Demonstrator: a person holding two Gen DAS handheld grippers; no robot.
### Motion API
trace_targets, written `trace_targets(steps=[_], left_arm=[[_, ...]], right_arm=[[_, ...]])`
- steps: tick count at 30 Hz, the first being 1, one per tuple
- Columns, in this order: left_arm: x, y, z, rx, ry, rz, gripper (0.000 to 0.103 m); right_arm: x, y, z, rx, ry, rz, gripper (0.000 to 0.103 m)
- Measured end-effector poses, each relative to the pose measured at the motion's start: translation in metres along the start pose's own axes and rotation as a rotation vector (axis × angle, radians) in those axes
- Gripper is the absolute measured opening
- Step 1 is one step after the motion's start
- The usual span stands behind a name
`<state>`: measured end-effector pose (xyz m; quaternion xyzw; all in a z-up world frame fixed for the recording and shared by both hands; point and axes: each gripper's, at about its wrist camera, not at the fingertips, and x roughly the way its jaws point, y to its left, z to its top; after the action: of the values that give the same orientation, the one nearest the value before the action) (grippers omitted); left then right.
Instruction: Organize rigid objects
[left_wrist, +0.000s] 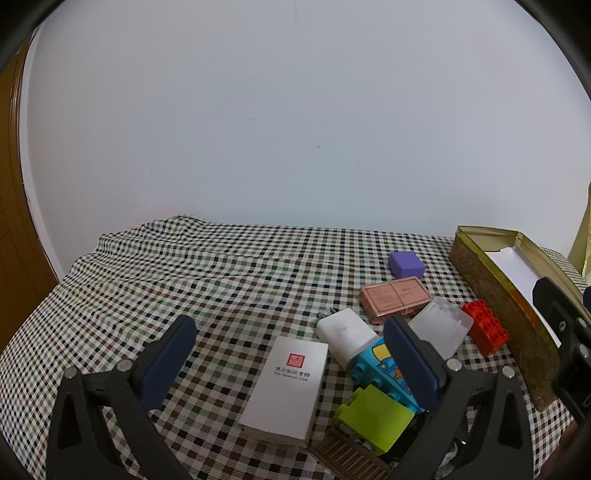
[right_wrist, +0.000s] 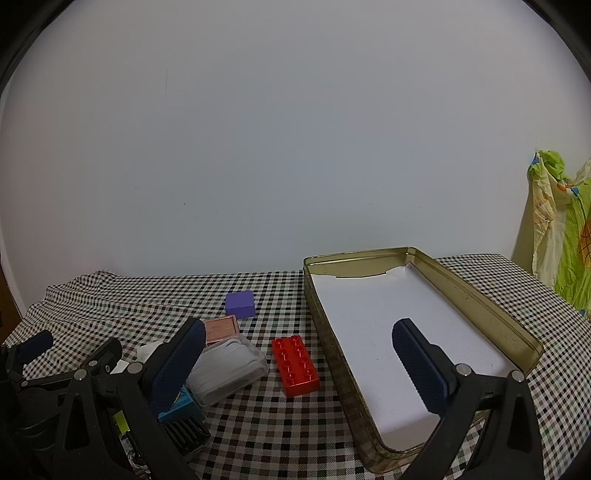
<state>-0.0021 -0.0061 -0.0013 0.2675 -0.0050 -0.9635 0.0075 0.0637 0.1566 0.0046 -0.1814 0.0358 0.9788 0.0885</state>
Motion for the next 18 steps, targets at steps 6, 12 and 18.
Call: trace_targets(steps=[6,12,18], left_arm=[[0.0004,0.0012,-0.0004,-0.001,0.002,0.000,0.103],[0.0007,0.0025,-0.0010,-0.003,0.003,0.000,0.103],[0.0003,0.0024,-0.0015,-0.003,0.002,0.001,0.103]], right_arm=[[0.0000,-0.0015,-0.0006,0.001,0.004,0.002,0.103],[0.0003,-0.0026,-0.0005,0.002,0.005,0.002,0.103],[0.0011,-0.0024,0.0001,0.003,0.005,0.002,0.103]])
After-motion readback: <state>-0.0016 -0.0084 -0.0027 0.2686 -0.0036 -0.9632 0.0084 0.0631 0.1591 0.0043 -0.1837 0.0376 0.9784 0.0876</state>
